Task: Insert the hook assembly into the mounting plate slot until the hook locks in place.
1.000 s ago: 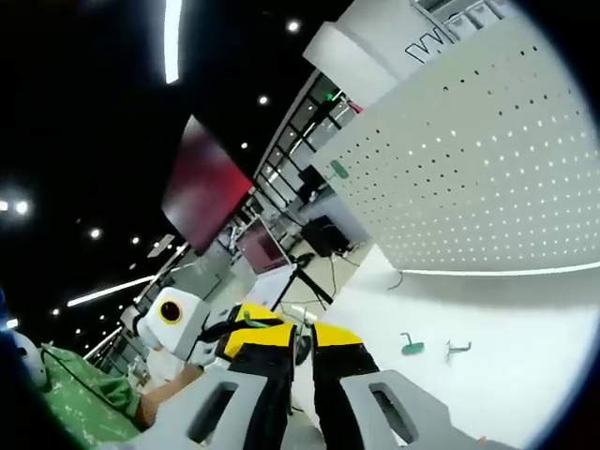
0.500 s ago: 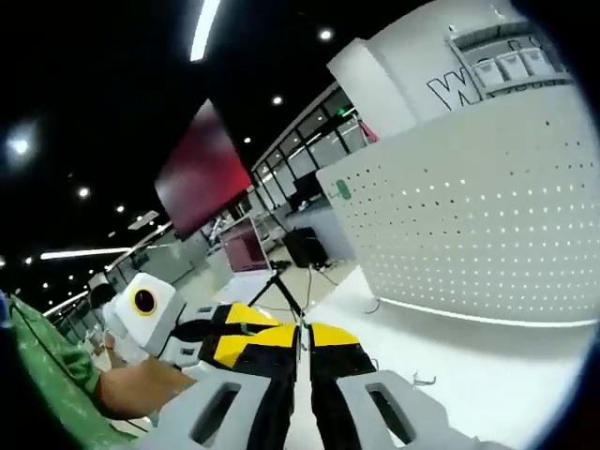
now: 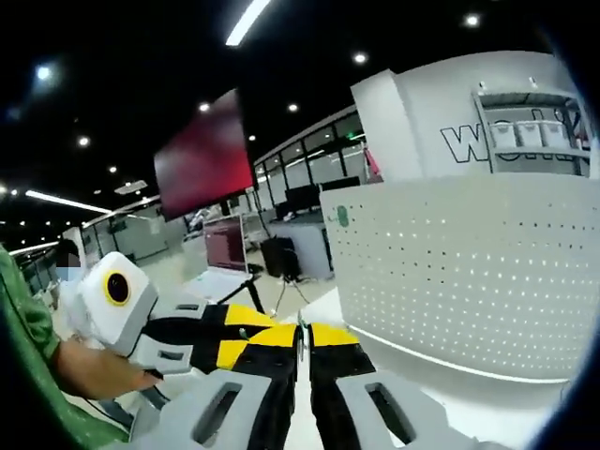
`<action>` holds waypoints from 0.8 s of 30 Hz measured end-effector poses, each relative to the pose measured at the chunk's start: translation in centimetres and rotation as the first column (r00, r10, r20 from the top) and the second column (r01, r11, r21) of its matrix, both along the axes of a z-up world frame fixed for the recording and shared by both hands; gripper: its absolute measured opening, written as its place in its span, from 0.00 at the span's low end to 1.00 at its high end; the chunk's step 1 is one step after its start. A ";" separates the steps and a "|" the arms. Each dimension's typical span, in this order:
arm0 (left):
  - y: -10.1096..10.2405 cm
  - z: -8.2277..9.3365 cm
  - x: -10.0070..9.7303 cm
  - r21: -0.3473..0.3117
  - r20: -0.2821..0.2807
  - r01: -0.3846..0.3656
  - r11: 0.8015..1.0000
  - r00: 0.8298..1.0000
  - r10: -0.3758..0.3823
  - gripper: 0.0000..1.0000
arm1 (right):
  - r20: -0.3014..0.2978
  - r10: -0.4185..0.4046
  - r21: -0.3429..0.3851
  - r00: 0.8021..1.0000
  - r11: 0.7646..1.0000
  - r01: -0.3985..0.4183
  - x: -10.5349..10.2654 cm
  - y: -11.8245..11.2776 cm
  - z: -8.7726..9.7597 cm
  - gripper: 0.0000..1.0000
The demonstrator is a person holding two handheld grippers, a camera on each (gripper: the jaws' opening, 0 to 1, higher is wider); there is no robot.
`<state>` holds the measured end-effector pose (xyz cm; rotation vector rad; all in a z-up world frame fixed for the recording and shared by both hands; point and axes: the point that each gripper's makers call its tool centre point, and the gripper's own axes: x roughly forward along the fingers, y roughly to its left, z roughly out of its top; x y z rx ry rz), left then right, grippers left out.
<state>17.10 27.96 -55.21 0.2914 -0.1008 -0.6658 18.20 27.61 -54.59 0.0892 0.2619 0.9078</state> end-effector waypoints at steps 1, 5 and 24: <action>0.1 0.0 0.0 -0.003 -0.004 -0.005 1.000 1.000 0.005 0.09 | 0.006 -0.001 -0.004 1.000 1.000 0.001 0.0 0.0 0.1 0.02; 0.3 0.4 0.0 -0.029 0.000 -0.016 0.999 1.000 0.016 0.10 | 0.027 -0.006 -0.024 1.000 1.000 0.007 0.1 -0.1 0.2 0.02; 0.4 0.7 0.1 -0.042 0.020 -0.028 0.999 0.999 0.029 0.04 | 0.094 -0.008 -0.095 0.995 0.995 0.017 -0.2 0.3 0.8 0.02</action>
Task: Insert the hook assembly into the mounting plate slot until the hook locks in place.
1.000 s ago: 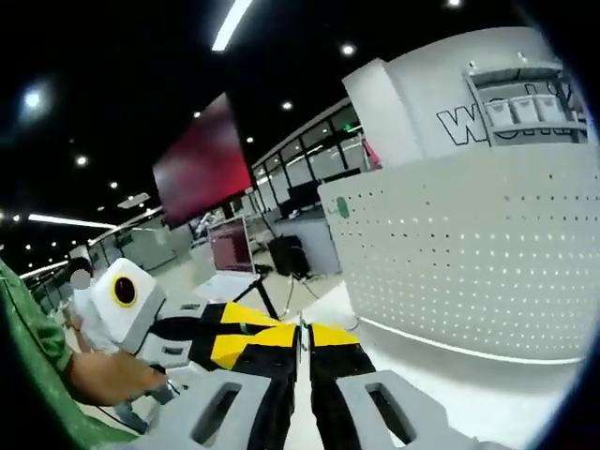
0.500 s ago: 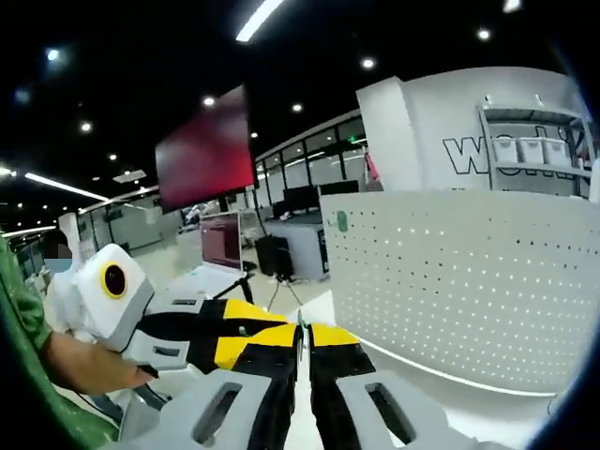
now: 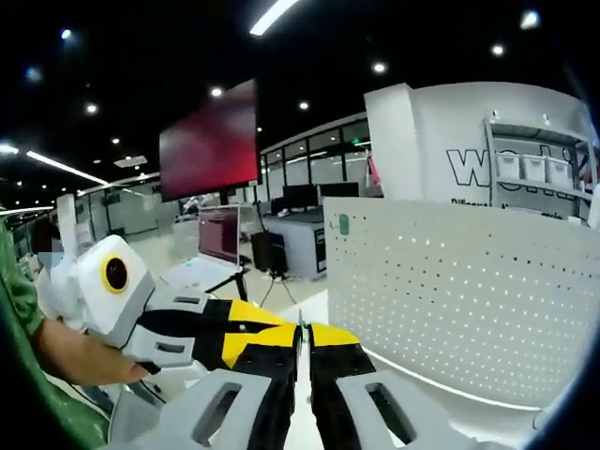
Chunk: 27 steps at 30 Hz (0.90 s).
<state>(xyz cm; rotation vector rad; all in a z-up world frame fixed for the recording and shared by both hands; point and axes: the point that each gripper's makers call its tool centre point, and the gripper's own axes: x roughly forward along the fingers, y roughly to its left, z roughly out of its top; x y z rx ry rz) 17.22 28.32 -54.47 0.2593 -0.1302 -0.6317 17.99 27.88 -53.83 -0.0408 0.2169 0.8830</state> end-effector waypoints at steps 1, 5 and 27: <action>0.0 0.0 0.0 -0.002 0.001 0.000 1.000 1.000 0.000 0.04 | 0.001 0.000 -0.002 1.000 1.000 0.000 0.0 0.0 0.0 0.02; 0.1 0.0 0.1 -0.009 0.005 -0.001 1.000 1.000 0.001 0.04 | 0.014 -0.002 -0.022 1.000 1.000 0.002 0.1 0.1 0.0 0.02; 1.7 0.0 1.0 -0.187 -0.070 -0.029 0.982 0.997 0.016 0.04 | 0.067 0.001 -0.053 0.998 0.999 0.002 0.1 -0.2 0.8 0.06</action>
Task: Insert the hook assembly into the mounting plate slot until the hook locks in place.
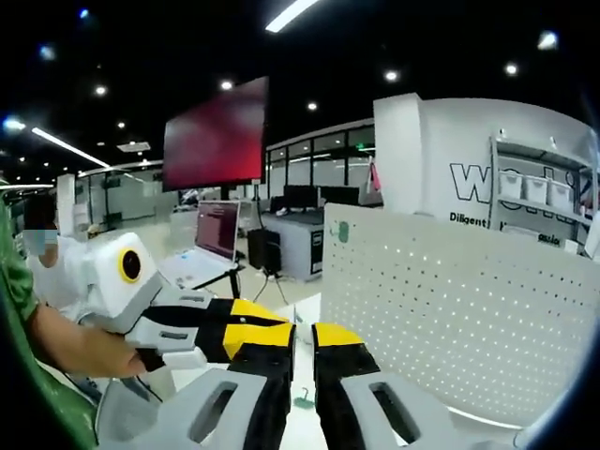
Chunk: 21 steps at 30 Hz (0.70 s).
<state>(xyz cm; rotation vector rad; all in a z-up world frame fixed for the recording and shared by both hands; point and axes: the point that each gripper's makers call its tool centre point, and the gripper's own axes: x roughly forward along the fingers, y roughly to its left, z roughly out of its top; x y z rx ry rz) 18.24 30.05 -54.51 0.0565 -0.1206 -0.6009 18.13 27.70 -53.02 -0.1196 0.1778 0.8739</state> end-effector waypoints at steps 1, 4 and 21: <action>0.1 0.0 0.0 -0.012 -0.004 -0.001 1.000 1.000 0.001 0.04 | 0.004 -0.003 0.001 1.000 1.000 0.003 0.0 -0.2 0.1 0.06; 0.5 0.1 0.2 -0.052 -0.020 -0.010 0.999 1.000 0.009 0.04 | 0.016 -0.008 0.007 1.000 1.000 0.008 -0.1 -0.6 0.5 0.06; 2.3 0.7 0.6 -0.106 -0.038 -0.066 0.992 0.997 0.062 0.04 | 0.038 -0.041 0.028 0.998 0.999 0.040 -0.4 -2.4 1.0 0.19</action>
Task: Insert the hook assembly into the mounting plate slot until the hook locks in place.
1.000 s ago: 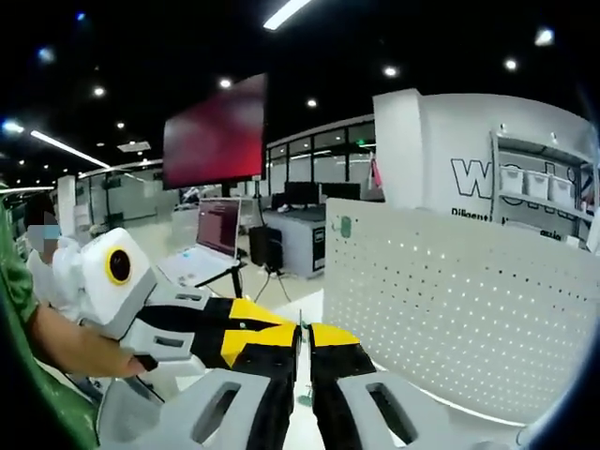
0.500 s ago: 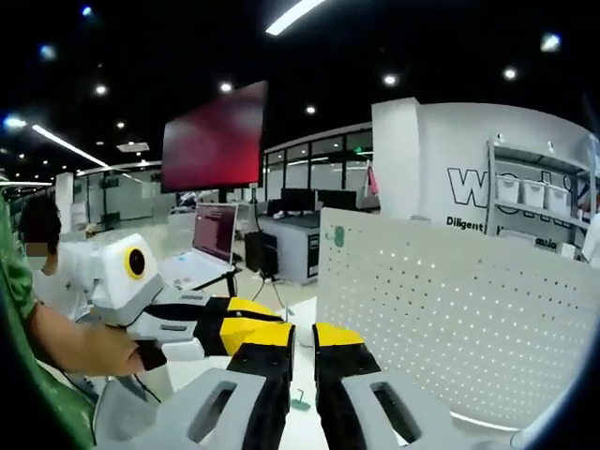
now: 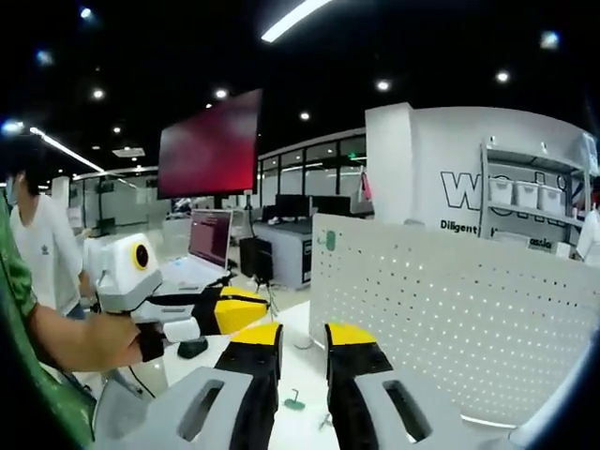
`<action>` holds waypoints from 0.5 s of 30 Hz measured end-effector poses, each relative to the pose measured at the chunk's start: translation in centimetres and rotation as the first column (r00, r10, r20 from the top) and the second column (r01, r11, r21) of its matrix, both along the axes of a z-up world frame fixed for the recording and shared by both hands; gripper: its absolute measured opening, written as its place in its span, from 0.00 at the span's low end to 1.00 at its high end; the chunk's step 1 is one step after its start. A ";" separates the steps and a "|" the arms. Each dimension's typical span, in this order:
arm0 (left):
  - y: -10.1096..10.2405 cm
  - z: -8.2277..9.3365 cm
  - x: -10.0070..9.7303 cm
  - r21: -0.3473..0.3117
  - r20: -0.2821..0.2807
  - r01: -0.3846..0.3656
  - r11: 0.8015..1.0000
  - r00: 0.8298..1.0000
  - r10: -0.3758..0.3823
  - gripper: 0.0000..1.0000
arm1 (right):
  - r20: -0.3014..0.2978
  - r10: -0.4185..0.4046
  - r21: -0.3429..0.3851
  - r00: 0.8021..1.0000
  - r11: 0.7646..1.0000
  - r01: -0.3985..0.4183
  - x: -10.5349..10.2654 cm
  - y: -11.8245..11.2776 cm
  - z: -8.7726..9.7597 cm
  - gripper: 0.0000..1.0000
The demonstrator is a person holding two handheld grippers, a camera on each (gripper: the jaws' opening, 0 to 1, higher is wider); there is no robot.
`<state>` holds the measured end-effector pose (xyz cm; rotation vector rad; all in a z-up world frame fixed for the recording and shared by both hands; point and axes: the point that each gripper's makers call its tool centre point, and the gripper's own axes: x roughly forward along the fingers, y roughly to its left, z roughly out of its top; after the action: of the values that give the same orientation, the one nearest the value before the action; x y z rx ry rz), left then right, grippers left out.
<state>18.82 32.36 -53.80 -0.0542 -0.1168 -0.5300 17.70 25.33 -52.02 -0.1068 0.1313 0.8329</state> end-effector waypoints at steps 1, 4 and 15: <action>0.1 0.0 0.0 0.000 -0.001 -0.002 1.000 1.000 0.002 0.04 | 0.001 -0.003 0.001 1.000 1.000 0.003 0.0 -0.1 0.0 0.21; 0.2 0.0 0.1 -0.003 -0.004 -0.007 1.000 1.000 0.007 0.04 | 0.000 -0.017 0.006 1.000 1.000 0.017 0.1 -0.6 0.1 0.28; 1.0 0.3 0.5 -0.013 -0.008 -0.031 0.999 0.999 0.031 0.04 | 0.008 -0.065 -0.002 0.998 0.998 0.065 0.3 -2.5 0.1 0.44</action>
<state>19.28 33.37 -53.46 -0.0671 -0.1134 -0.4981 17.97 22.85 -51.96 -0.1080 0.1275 0.7674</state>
